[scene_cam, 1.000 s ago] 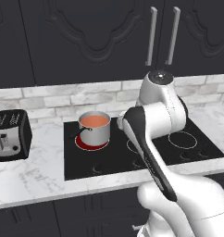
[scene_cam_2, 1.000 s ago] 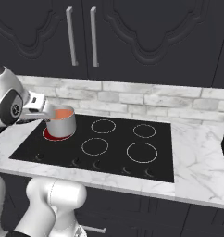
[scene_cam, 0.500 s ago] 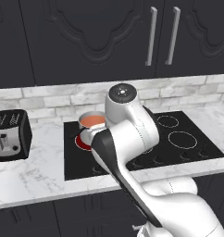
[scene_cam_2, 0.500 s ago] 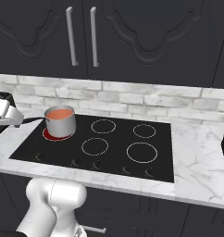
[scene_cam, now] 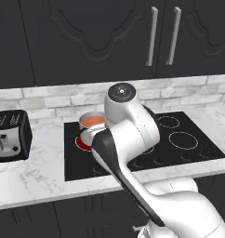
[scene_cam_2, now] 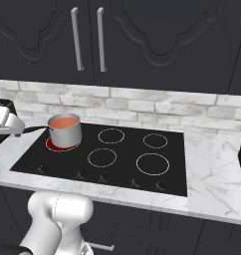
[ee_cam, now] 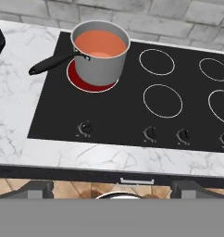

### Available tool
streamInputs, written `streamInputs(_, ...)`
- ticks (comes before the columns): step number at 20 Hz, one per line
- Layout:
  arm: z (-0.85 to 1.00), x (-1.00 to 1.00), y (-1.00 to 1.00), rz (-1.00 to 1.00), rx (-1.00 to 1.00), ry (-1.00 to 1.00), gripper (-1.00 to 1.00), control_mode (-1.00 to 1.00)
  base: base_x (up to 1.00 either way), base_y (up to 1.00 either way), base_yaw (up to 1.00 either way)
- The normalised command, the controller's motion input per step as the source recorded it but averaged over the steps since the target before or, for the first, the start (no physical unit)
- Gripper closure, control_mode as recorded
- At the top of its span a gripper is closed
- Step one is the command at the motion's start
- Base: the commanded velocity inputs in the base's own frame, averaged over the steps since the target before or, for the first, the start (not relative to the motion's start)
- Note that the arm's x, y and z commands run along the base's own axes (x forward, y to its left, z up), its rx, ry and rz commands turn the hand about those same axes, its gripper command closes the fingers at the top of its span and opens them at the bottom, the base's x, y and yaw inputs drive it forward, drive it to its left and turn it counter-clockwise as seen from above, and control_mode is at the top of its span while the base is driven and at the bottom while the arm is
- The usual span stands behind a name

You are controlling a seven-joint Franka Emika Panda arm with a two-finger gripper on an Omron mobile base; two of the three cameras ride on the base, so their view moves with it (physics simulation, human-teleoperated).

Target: Wait until the marinara sauce is simmered to a deep red color and then turn off the stove.

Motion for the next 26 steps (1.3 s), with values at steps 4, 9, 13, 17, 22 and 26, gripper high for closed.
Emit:
streamInputs(4,0.00,0.00,0.00,0.00,0.00,0.00,-1.00,-1.00,0.00,0.00,0.00)
streamInputs(9,0.00,0.00,0.00,0.00,0.00,0.00,-1.00,-1.00,0.00,0.00,0.00)
streamInputs(13,0.00,0.00,0.00,0.00,0.00,0.00,-1.00,-1.00,0.00,0.00,0.00)
streamInputs(17,0.00,0.00,0.00,0.00,0.00,0.00,-1.00,-1.00,0.00,0.00,0.00)
streamInputs(22,0.00,0.00,0.00,0.00,0.00,0.00,-1.00,-1.00,0.00,0.00,0.00)
streamInputs(26,0.00,0.00,0.00,0.00,0.00,0.00,-1.00,-1.00,0.00,0.00,0.00)
